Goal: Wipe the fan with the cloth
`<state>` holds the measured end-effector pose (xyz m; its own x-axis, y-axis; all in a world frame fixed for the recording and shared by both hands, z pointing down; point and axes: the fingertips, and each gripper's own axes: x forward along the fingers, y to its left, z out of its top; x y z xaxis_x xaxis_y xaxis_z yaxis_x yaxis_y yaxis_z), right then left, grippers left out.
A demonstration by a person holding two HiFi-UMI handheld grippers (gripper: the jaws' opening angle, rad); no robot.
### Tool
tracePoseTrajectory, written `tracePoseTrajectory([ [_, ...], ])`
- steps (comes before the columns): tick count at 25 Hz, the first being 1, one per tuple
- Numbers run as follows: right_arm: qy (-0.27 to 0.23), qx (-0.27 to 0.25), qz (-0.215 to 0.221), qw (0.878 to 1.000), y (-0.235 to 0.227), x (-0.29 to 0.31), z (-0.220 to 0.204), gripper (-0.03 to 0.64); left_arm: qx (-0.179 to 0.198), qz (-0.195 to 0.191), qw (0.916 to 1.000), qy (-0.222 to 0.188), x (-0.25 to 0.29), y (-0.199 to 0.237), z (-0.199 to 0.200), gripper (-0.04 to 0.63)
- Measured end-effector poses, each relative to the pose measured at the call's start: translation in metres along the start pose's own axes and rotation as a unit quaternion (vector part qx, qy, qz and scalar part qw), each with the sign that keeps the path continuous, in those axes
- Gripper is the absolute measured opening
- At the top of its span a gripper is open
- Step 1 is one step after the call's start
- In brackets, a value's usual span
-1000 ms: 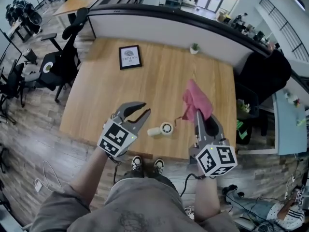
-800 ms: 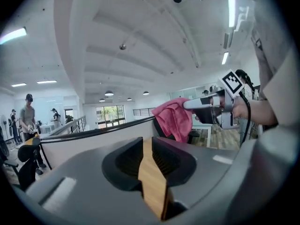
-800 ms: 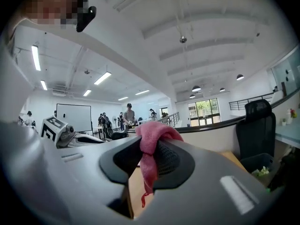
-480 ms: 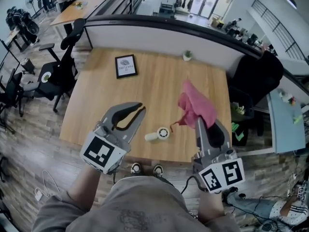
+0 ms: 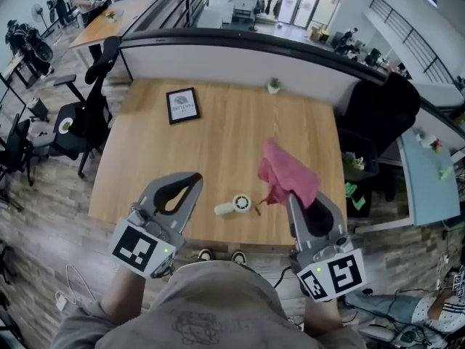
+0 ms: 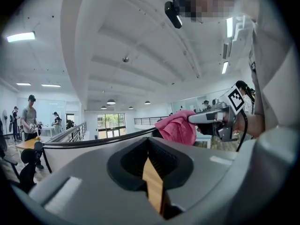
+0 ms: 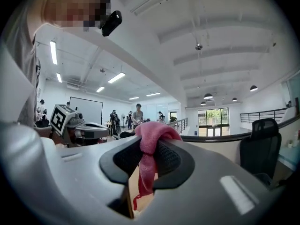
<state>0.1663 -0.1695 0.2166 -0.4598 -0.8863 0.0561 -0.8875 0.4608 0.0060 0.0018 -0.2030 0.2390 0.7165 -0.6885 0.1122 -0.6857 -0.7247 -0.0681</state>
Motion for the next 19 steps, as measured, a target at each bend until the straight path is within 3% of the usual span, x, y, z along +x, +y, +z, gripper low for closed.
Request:
tracePoseTrajectory([
  [6, 0.027, 0.004, -0.003, 1.0, -0.003, 0.002, -0.018, 0.074, 0.013, 0.012, 0.9998, -0.008, 0.0, 0.008, -0.007, 0.002],
  [13, 0.021, 0.019, 0.0, 1.0, -0.01, 0.009, -0.014, 0.074, -0.006, 0.021, 0.9997, -0.008, -0.003, 0.012, -0.006, 0.002],
  [19, 0.017, 0.017, -0.009, 1.0, -0.017, 0.008, -0.008, 0.074, 0.0, 0.026, 0.9996, -0.009, -0.007, 0.015, -0.001, 0.002],
])
